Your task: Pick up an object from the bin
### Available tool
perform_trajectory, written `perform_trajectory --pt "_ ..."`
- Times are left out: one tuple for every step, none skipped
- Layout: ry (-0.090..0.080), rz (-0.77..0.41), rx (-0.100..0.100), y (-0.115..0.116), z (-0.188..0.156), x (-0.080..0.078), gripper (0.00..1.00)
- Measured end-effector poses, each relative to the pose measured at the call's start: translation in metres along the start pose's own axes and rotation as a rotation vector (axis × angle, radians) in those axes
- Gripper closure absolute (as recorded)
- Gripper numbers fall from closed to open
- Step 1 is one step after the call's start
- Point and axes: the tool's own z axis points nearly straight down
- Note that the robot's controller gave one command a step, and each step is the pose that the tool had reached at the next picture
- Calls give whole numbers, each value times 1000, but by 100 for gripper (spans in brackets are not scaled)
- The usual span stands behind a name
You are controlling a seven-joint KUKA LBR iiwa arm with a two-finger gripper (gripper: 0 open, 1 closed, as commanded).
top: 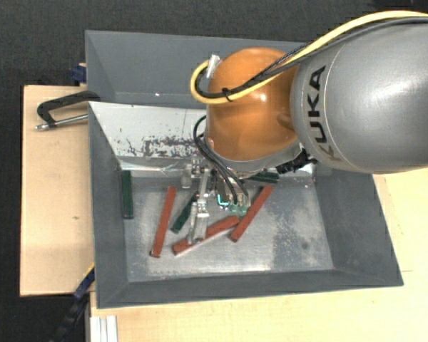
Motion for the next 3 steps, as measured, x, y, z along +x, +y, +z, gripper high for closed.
perform_trajectory --pt "-7 2 -1 -1 -3 -2 0" --pt "-13 -72 -3 -12 23 2 0" --pt "-12 -178 -1 -28 81 3 0"
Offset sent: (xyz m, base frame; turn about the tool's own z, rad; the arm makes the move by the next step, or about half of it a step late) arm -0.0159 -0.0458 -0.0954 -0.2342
